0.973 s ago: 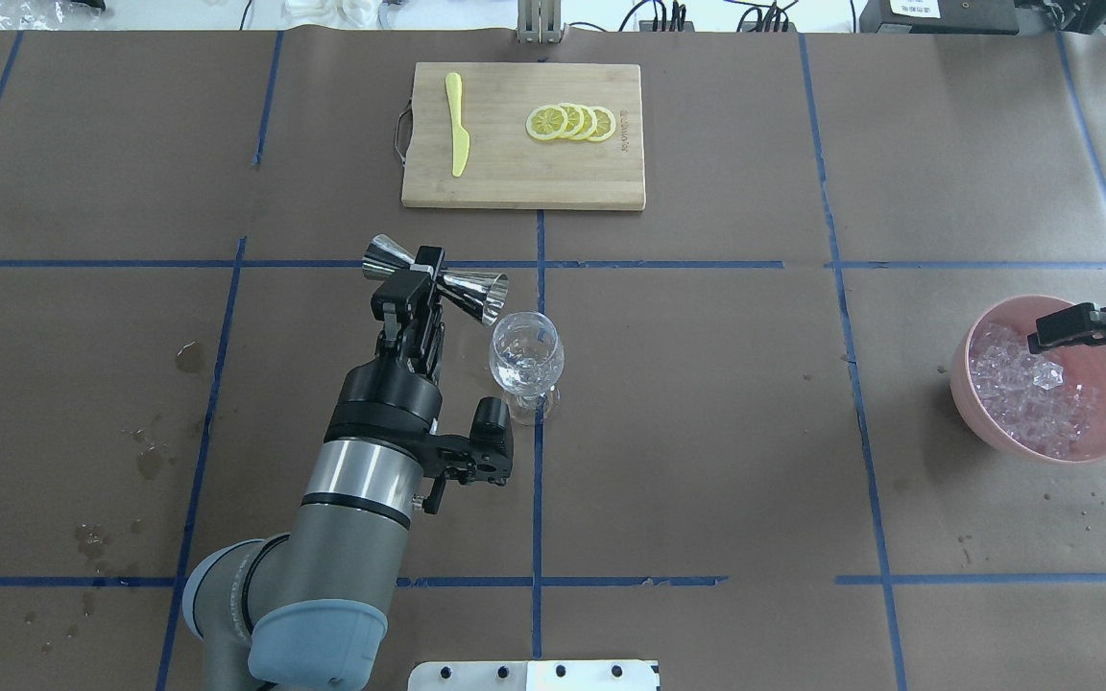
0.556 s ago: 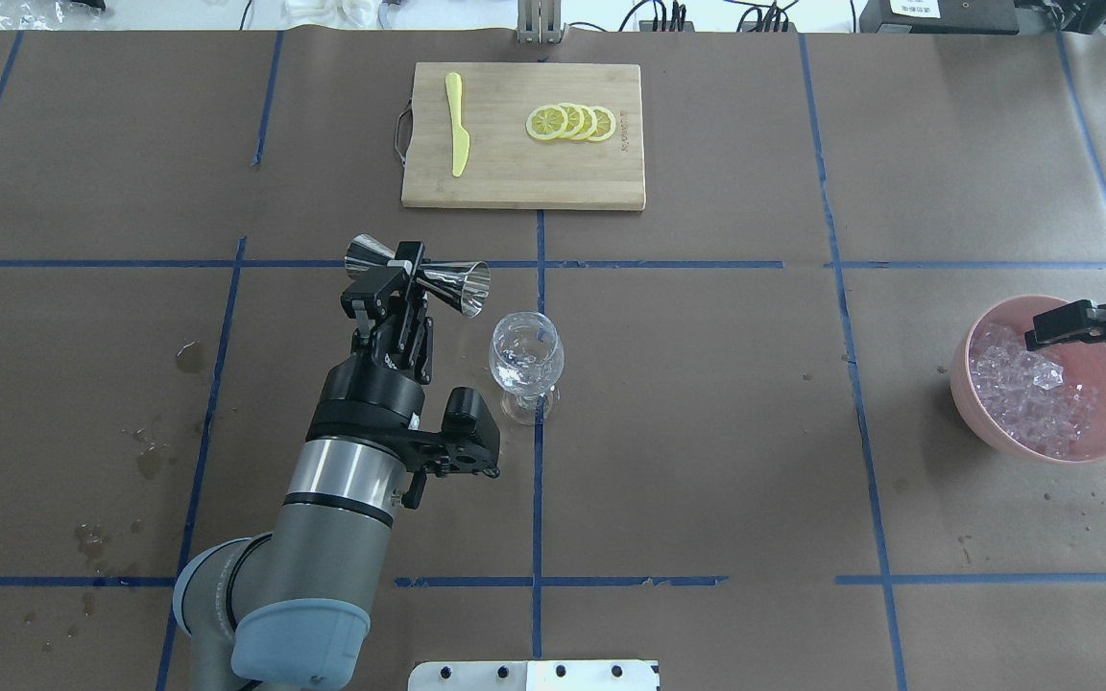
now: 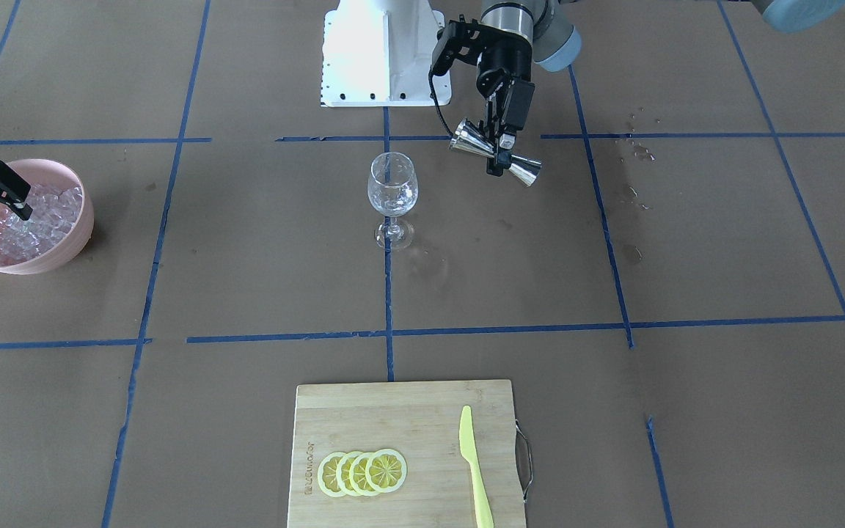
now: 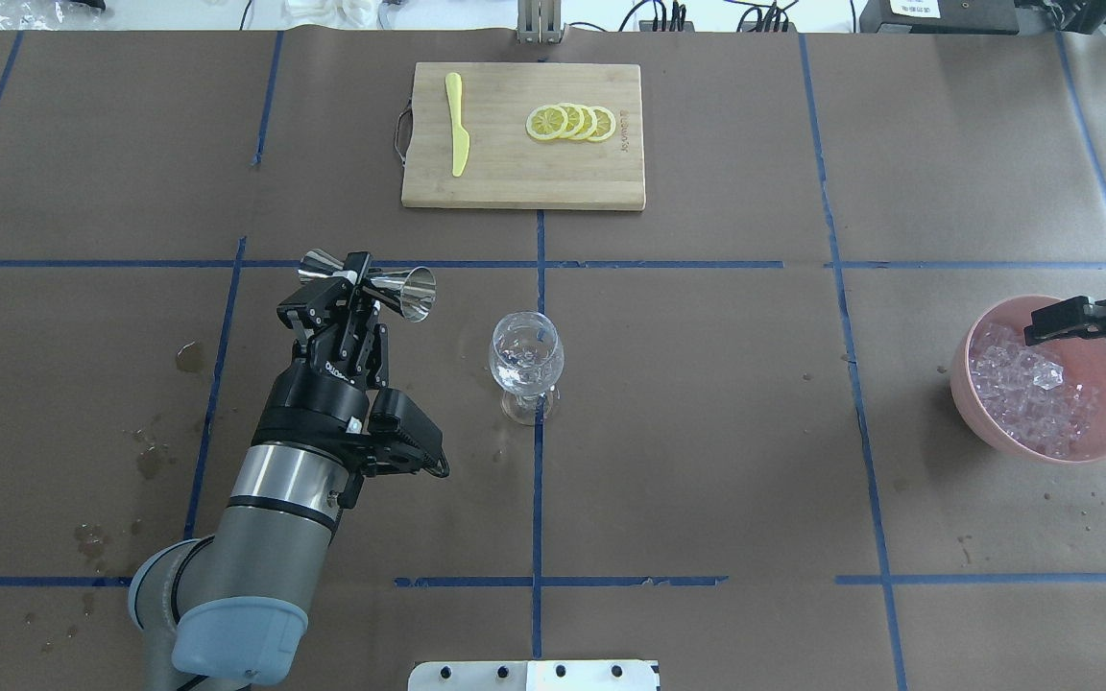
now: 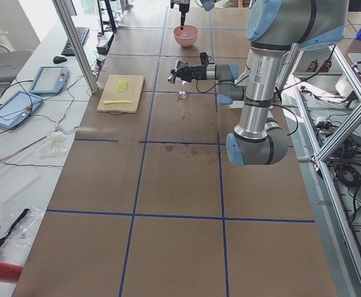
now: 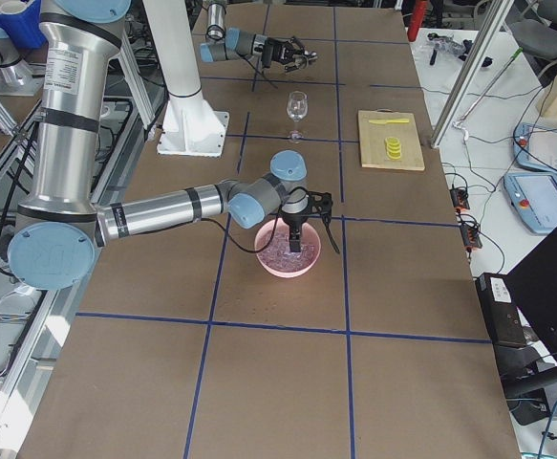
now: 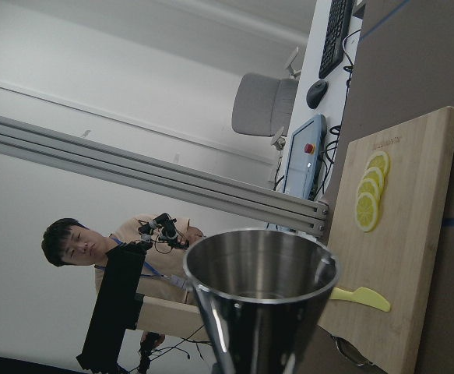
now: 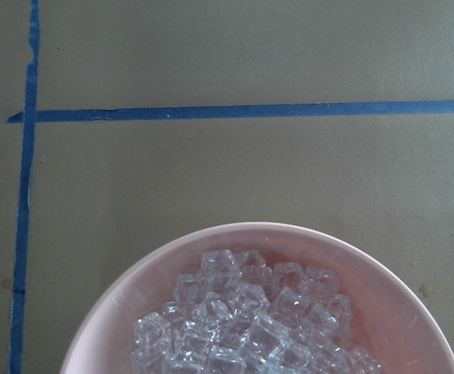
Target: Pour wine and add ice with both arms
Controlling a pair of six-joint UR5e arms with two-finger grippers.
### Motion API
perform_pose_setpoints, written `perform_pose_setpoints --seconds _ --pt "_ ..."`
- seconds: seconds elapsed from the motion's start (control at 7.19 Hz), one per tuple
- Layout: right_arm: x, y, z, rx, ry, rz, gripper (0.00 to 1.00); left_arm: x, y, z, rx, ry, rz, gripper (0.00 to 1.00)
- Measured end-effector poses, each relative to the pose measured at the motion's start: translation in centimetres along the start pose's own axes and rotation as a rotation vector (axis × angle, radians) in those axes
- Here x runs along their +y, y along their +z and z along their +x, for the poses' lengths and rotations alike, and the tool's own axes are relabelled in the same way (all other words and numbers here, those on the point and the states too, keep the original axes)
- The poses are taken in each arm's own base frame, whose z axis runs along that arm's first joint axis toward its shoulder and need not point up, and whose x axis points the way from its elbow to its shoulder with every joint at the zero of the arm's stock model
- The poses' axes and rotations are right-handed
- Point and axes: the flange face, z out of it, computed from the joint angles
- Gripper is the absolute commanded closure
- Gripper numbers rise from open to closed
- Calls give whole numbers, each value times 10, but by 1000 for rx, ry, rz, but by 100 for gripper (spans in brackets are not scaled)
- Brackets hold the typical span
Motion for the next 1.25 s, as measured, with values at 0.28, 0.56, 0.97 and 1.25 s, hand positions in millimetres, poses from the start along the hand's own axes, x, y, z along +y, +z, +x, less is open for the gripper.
perform_pose_setpoints --seconds 0.28,0.56,0.97,1.25 --pt "5 20 5 -20 12 25 0 32 -4 1 -3 -11 3 100" --pt "16 36 7 -41 29 29 3 55 -8 0 -5 -22 6 100" --pt "31 45 15 -26 37 7 13 68 -10 1 -2 -9 2 100" --pt "35 44 18 -24 45 -1 67 73 -11 0 -1 -2 0 100"
